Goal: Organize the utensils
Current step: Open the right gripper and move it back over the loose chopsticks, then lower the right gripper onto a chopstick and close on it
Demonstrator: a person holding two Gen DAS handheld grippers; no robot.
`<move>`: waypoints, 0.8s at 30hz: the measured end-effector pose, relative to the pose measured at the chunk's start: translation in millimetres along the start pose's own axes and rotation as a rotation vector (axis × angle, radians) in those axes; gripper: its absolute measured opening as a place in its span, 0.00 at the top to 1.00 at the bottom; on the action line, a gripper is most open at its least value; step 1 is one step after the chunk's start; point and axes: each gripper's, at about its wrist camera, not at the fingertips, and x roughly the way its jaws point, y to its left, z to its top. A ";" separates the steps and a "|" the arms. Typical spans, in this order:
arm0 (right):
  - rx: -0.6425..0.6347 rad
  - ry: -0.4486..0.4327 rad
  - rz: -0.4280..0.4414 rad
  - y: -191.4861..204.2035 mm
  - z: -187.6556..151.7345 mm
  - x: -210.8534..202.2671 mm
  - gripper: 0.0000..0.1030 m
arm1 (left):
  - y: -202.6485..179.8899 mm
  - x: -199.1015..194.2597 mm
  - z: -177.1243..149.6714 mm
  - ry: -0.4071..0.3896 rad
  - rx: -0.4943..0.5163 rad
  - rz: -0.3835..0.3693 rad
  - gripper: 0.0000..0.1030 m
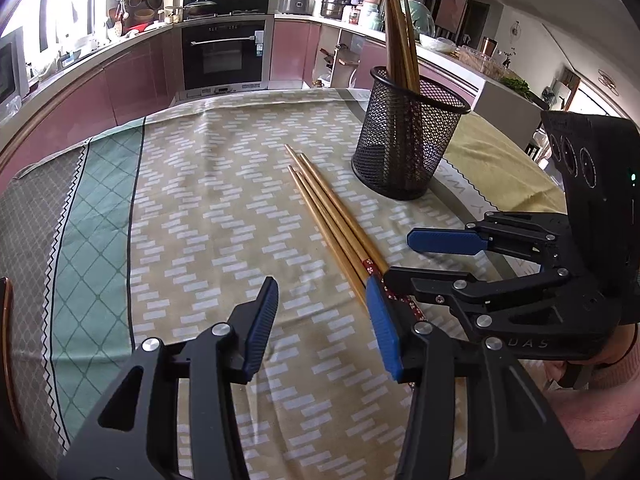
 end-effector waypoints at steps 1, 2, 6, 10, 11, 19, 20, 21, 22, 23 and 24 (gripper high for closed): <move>0.002 0.001 -0.004 -0.5 0.1 0.3 0.62 | -0.3 0.9 -0.1 0.002 0.001 -0.001 0.56; 0.006 0.002 -0.003 -1.2 0.8 0.6 0.62 | -0.5 1.4 -0.6 0.005 0.001 -0.001 0.56; 0.017 0.007 -0.005 -4.2 2.5 2.2 0.63 | -2.3 4.8 -0.2 0.013 0.007 -0.003 0.56; 0.010 0.014 -0.012 -5.0 5.5 4.6 0.62 | -4.1 9.7 0.9 0.021 0.014 -0.001 0.56; 0.011 0.013 -0.013 -4.7 6.0 5.2 0.62 | -4.3 10.8 1.1 0.023 0.014 -0.002 0.56; 0.028 0.008 -0.008 -9.9 7.8 6.4 0.68 | -8.7 17.8 2.3 0.039 0.031 0.002 0.56; 0.032 0.007 -0.005 -10.6 7.6 6.3 0.69 | -9.0 19.7 2.5 0.046 0.031 0.008 0.55; 0.034 0.007 -0.003 -11.1 7.7 6.2 0.69 | -9.2 20.8 2.9 0.047 0.032 0.010 0.54; 0.035 0.007 -0.002 -11.6 7.7 6.0 0.69 | -9.2 20.8 2.8 0.047 0.034 0.012 0.55; 0.035 0.007 0.000 -13.0 6.9 5.1 0.69 | -9.4 21.0 3.5 0.048 0.037 0.015 0.55; 0.036 0.007 0.001 -13.3 6.3 4.7 0.69 | -9.3 21.5 4.2 0.050 0.037 0.017 0.56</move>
